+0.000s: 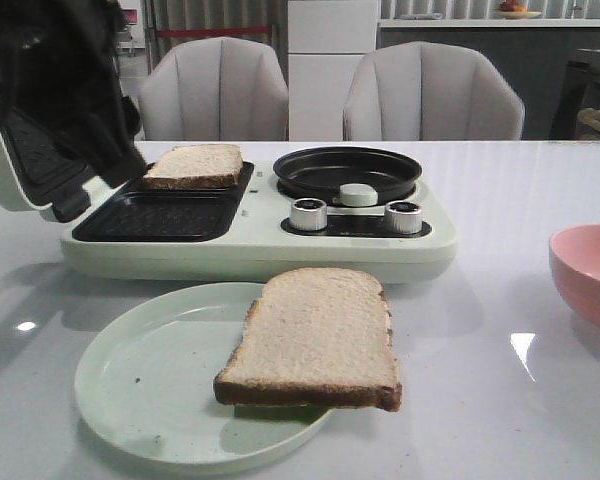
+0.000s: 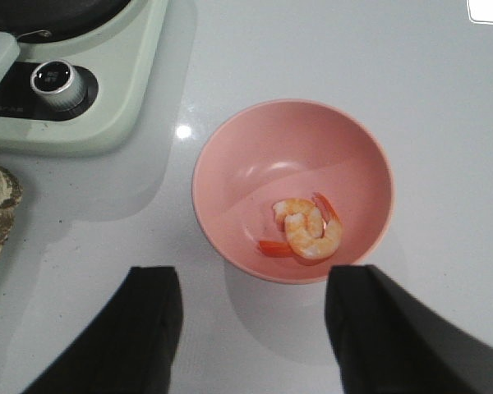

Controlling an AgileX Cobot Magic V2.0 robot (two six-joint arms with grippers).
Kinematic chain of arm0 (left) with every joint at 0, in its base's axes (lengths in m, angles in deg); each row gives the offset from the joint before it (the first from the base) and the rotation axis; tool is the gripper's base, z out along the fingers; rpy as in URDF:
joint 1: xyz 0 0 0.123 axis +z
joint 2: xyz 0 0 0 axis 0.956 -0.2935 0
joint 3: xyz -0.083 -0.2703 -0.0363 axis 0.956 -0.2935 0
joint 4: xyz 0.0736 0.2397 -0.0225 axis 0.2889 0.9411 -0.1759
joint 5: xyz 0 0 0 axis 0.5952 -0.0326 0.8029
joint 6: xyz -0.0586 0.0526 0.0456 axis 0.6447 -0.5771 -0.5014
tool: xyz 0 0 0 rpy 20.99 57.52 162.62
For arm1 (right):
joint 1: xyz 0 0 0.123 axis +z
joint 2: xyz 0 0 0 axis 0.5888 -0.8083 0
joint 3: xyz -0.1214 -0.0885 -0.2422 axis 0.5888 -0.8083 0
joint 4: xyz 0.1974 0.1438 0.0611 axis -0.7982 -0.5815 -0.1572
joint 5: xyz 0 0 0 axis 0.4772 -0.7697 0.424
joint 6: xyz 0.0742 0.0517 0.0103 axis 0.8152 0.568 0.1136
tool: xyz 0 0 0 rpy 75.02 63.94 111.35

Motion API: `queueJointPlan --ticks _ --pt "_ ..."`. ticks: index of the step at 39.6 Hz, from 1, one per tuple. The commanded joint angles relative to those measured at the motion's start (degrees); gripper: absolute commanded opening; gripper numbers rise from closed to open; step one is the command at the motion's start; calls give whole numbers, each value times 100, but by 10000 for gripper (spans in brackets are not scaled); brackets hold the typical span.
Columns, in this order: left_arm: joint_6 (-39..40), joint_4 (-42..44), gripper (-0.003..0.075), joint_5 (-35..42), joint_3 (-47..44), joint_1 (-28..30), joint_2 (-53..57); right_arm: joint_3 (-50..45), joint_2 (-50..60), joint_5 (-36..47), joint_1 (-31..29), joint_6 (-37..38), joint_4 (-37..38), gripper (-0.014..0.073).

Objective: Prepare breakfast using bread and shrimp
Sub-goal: 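Open the left gripper and withdraw it from the bread, then lower the right gripper and grasp the remaining bread slice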

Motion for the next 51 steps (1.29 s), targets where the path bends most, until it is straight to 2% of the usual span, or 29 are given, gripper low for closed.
queueJointPlan --ticks 1,5,7,20,24,31,37,46,51 --pt "-919 -1309 436 -606 117 -227 571 195 22 398 -29 -33 -34 499" --pt "-1746 -2699 436 -561 35 -226 1061 195 22 398 -29 -33 -34 499" --pt "-2040 -3113 436 -465 -78 -226 1311 195 22 398 -29 -33 -34 499" --pt "-2242 -4165 436 -178 -959 -226 3171 195 10 471 -29 -33 -40 499" --pt "-2242 -4513 436 -178 -1035 -226 3676 195 -12 385 -29 -33 -274 499" --pt "-2242 -4721 436 -154 -1057 -226 4367 195 -419 -202 15 -61 -1501 499" --pt "-2242 -4751 436 -154 -1057 -226 4539 195 -1239 -741 379 -567 -2255 499" --pt "-2242 -4751 436 33 -1057 -226 4539 195 -2527 -202 1443 -1544 -3799 499" --pt "-2242 -4751 436 163 -1057 -226 4539 282 -3209 56 1722 -1966 -4563 499"
